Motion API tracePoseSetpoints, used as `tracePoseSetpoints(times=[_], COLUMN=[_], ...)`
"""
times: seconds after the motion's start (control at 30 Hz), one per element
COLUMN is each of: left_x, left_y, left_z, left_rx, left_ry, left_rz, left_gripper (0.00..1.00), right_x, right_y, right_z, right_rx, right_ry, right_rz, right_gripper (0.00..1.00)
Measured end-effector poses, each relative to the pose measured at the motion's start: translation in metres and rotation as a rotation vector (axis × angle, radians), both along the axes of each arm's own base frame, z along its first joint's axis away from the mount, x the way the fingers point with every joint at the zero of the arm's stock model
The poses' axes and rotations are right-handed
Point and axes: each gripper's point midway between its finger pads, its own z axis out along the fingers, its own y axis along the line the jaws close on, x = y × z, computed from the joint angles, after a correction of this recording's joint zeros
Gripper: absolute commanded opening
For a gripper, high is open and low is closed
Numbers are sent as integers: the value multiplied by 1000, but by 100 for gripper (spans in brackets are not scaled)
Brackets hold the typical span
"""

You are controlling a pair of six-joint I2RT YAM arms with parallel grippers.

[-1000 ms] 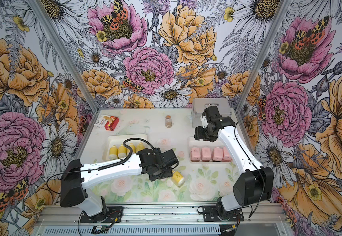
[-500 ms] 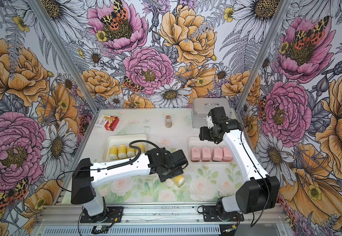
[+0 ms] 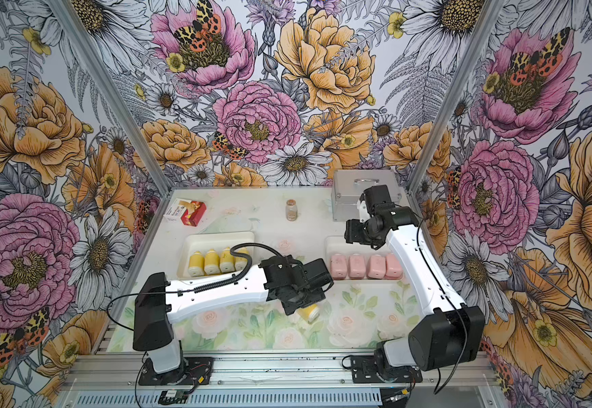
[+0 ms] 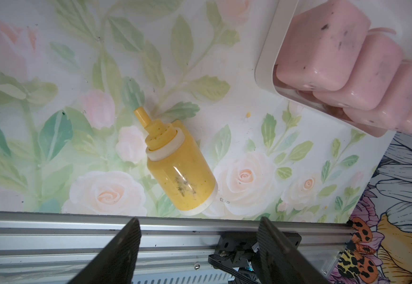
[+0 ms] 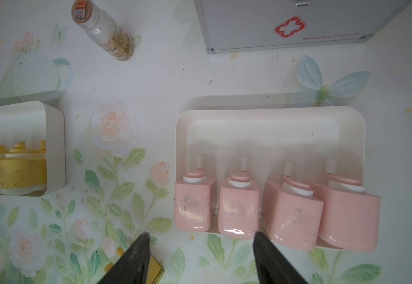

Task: Place the pencil sharpeners by color into the storage box
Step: Pick up the pencil sharpener from the center of the board.

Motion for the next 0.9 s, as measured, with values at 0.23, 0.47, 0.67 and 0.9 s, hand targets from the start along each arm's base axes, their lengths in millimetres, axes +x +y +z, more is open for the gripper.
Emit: tracePoseSetpoints(times=[0.23,0.47,0.67,0.9], left_x=[1,2,4,1], left_y=[-2,-4,-10,-10], left_z=[-18,-29,-35,-55], left_rx=[38,46,28,56], left_ry=[19,45,74,121], left_rz=[18,23,29,28], left_gripper=[78,77,77,75], right_x=[-2,-2,-2,-3], right_y=[0,0,0,-1], right_z=[2,2,2,1], right_rx=[1,1,1,1], right_ry=[-8,-9,-8,-9], right_rz=[0,0,0,0], right_gripper=[68,68,69,68])
